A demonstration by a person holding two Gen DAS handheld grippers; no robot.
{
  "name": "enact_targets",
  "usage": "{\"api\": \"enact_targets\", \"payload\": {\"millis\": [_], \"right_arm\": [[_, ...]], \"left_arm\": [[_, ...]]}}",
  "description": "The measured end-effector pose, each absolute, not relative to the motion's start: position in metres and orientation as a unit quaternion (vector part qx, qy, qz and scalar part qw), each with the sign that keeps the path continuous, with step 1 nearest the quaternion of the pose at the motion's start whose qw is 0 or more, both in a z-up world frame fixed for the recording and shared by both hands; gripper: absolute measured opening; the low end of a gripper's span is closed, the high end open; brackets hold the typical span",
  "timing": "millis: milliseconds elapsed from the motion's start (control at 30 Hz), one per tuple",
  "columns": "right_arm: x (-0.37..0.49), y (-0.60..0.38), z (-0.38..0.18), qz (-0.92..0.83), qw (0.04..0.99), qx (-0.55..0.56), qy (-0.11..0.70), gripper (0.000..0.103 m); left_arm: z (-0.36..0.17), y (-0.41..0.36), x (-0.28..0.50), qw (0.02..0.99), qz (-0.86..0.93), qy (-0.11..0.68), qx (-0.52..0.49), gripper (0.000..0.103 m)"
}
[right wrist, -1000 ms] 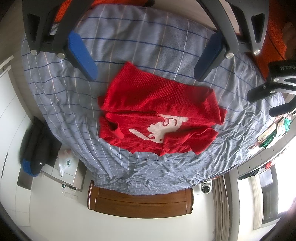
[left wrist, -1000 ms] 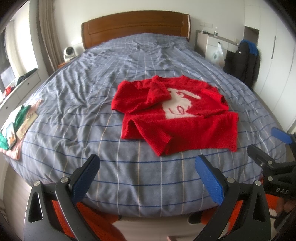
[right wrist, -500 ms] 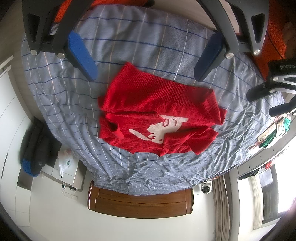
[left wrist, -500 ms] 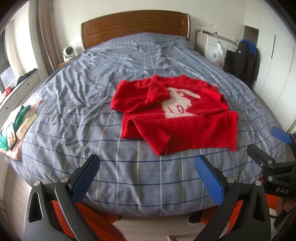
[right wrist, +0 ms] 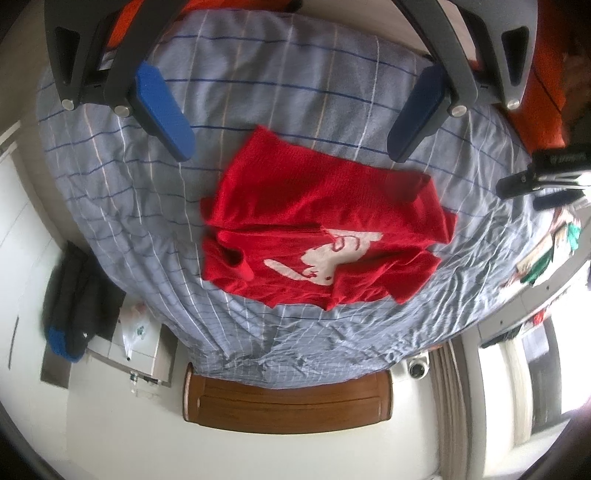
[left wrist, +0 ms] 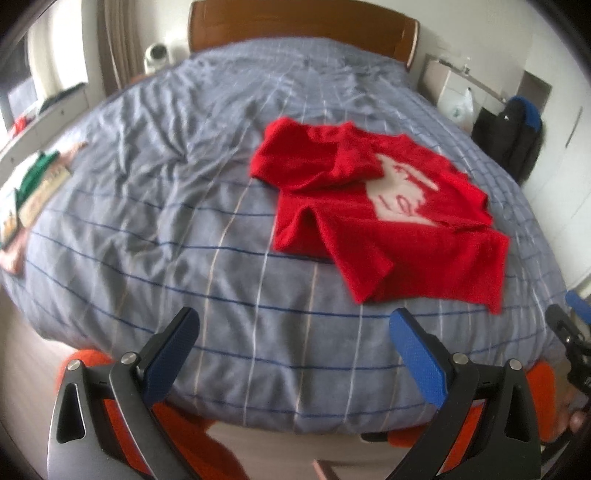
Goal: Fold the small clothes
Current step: 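Grasp the sweater hem with both grippers and pull it taut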
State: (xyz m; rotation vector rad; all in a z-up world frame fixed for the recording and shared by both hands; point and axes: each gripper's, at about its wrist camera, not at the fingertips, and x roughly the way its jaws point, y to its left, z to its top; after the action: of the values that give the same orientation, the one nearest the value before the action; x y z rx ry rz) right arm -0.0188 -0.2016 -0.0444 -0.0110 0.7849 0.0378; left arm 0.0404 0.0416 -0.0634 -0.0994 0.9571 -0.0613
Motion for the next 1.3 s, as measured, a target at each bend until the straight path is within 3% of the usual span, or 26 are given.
{"api": "enact_targets", "payload": {"millis": [200, 267, 333, 367, 400, 433, 500, 533, 733, 967, 1000, 1033, 1100, 1233, 1300], "right_arm": [[0.014, -0.253, -0.091, 0.024, 0.915, 0.060, 0.398, 0.103], [0.035, -0.265, -0.115, 0.044, 0.898, 0.094, 0.428, 0.103], [0.056, -0.273, -0.138, 0.055, 0.878, 0.130, 0.457, 0.100], [0.063, -0.275, -0.146, 0.056, 0.872, 0.146, 0.465, 0.092], [0.065, -0.278, -0.149, 0.054, 0.872, 0.155, 0.462, 0.087], [0.065, -0.279, -0.148, 0.054, 0.873, 0.161, 0.456, 0.075], [0.062, -0.283, -0.143, 0.071, 0.865, 0.174, 0.465, 0.016], [0.058, -0.287, -0.141, 0.073, 0.861, 0.180, 0.471, 0.005], [-0.008, -0.306, -0.102, 0.115, 0.832, 0.187, 0.509, 0.005], [-0.025, -0.289, -0.147, 0.078, 0.814, 0.122, 0.562, 0.004], [-0.022, -0.287, -0.153, 0.072, 0.815, 0.123, 0.561, 0.005], [-0.020, -0.287, -0.157, 0.068, 0.816, 0.128, 0.559, 0.006], [-0.018, -0.288, -0.159, 0.066, 0.815, 0.137, 0.559, 0.008], [-0.024, -0.297, -0.150, 0.077, 0.815, 0.154, 0.554, 0.053], [-0.027, -0.302, -0.148, 0.081, 0.816, 0.172, 0.545, 0.055]], "left_arm": [[-0.108, 0.007, 0.088, 0.856, -0.093, 0.507, -0.039, 0.102], [-0.121, -0.006, 0.104, 0.856, -0.087, 0.509, -0.014, 0.093], [-0.130, -0.009, 0.113, 0.855, -0.069, 0.514, -0.002, 0.054], [-0.128, -0.005, 0.112, 0.855, -0.076, 0.513, -0.018, 0.042], [-0.124, 0.002, 0.107, 0.855, -0.093, 0.508, -0.045, 0.007], [-0.120, 0.007, 0.101, 0.852, -0.102, 0.511, -0.053, 0.007], [-0.110, 0.018, 0.086, 0.851, -0.116, 0.509, -0.061, 0.006], [-0.103, 0.028, 0.072, 0.845, -0.137, 0.512, -0.071, 0.006], [-0.096, 0.054, 0.007, 0.813, -0.181, 0.548, -0.079, 0.006], [-0.142, 0.051, 0.008, 0.802, -0.138, 0.581, -0.036, 0.012], [-0.140, 0.054, 0.007, 0.804, -0.134, 0.578, -0.034, 0.029], [-0.136, 0.059, 0.004, 0.807, -0.139, 0.572, -0.039, 0.056], [-0.125, 0.069, 0.000, 0.821, -0.147, 0.549, -0.057, 0.083], [-0.117, 0.074, 0.003, 0.826, -0.170, 0.531, -0.079, 0.086], [-0.124, 0.066, 0.013, 0.822, -0.169, 0.537, -0.084, 0.085]]}}
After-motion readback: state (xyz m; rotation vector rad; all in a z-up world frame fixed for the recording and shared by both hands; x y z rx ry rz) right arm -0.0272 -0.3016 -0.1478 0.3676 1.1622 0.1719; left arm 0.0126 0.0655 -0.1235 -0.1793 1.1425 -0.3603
